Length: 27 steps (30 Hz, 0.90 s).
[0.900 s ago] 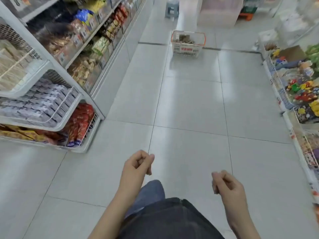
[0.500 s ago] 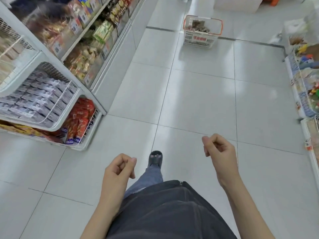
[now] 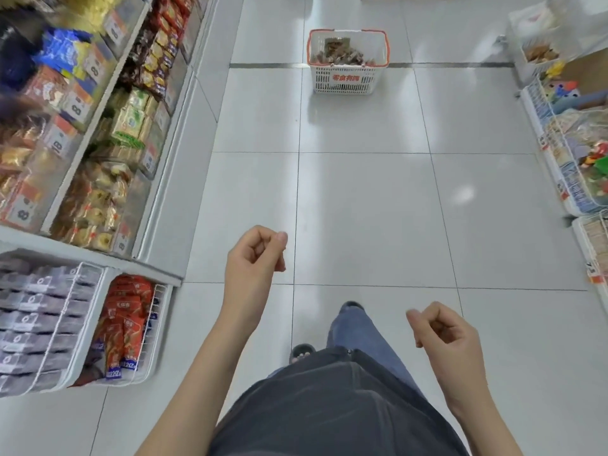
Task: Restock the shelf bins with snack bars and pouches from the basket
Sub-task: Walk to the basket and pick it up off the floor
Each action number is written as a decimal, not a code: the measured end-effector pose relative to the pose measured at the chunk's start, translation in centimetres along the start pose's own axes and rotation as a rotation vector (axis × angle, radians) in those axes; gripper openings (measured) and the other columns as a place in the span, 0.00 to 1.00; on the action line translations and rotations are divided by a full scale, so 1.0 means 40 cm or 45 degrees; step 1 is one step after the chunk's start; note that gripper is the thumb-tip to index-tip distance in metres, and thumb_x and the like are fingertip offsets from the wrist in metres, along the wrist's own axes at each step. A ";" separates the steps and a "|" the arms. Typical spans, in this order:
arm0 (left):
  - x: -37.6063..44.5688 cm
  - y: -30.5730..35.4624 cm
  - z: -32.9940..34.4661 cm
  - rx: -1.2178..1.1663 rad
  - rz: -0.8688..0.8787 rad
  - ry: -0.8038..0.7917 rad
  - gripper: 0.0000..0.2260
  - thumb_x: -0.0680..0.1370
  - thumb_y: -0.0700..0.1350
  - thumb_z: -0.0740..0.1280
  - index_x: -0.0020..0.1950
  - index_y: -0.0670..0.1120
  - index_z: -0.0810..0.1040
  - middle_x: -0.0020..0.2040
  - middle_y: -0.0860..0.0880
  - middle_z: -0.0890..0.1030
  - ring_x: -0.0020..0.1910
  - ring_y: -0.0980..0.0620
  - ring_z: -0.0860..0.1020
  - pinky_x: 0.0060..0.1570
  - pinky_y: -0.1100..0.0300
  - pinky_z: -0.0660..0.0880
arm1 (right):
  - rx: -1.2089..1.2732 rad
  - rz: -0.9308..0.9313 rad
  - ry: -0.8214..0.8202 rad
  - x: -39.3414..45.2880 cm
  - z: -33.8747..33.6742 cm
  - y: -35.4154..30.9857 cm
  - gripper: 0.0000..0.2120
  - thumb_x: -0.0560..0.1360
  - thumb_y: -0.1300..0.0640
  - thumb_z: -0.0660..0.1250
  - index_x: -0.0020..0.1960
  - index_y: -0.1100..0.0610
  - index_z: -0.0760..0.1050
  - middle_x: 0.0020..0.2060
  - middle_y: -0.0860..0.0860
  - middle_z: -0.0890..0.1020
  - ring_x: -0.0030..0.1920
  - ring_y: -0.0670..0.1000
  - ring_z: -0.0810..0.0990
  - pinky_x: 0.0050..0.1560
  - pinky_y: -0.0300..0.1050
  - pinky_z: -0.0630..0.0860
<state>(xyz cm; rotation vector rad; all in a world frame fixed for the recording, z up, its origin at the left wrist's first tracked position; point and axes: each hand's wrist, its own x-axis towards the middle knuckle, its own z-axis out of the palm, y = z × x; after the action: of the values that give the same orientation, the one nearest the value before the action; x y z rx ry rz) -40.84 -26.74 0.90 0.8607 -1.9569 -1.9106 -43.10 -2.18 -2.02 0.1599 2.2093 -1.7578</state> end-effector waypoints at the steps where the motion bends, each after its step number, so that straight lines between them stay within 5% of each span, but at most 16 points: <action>1: 0.055 0.014 0.021 -0.003 0.015 -0.013 0.11 0.78 0.40 0.64 0.35 0.45 0.71 0.30 0.46 0.70 0.30 0.56 0.70 0.36 0.70 0.70 | 0.000 0.007 0.025 0.038 -0.002 -0.005 0.17 0.74 0.65 0.68 0.30 0.63 0.65 0.24 0.50 0.67 0.27 0.44 0.65 0.29 0.32 0.64; 9: 0.452 0.070 0.183 0.090 -0.011 0.072 0.10 0.78 0.40 0.64 0.37 0.42 0.71 0.31 0.44 0.70 0.29 0.58 0.71 0.35 0.70 0.71 | -0.013 0.048 -0.059 0.483 0.017 -0.135 0.16 0.74 0.65 0.68 0.30 0.63 0.67 0.24 0.48 0.68 0.27 0.44 0.65 0.29 0.31 0.65; 15: 0.685 0.076 0.237 0.173 -0.189 0.252 0.10 0.78 0.39 0.64 0.37 0.41 0.71 0.28 0.49 0.71 0.30 0.55 0.70 0.41 0.57 0.71 | -0.035 -0.037 -0.177 0.919 0.065 -0.321 0.16 0.74 0.62 0.70 0.32 0.64 0.67 0.27 0.53 0.68 0.30 0.47 0.65 0.31 0.32 0.65; 20: 0.864 0.116 0.250 0.219 -0.288 0.381 0.11 0.78 0.39 0.64 0.37 0.38 0.71 0.28 0.49 0.71 0.30 0.55 0.70 0.43 0.56 0.70 | -0.067 -0.069 -0.271 1.240 0.152 -0.464 0.16 0.74 0.61 0.70 0.32 0.62 0.67 0.29 0.54 0.68 0.32 0.48 0.65 0.32 0.33 0.65; 27: 1.374 0.167 0.363 0.192 -0.312 0.323 0.11 0.78 0.39 0.64 0.37 0.38 0.71 0.28 0.50 0.71 0.30 0.55 0.70 0.42 0.56 0.70 | -0.055 0.003 -0.206 1.667 0.286 -0.562 0.16 0.74 0.61 0.70 0.32 0.62 0.67 0.27 0.51 0.68 0.31 0.48 0.66 0.32 0.33 0.66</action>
<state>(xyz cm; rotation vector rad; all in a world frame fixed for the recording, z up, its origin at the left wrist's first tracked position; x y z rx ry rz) -93.90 -47.31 -5.32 1.3688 -1.9311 -1.6878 -110.36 -25.66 -4.03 0.0094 2.1285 -1.6578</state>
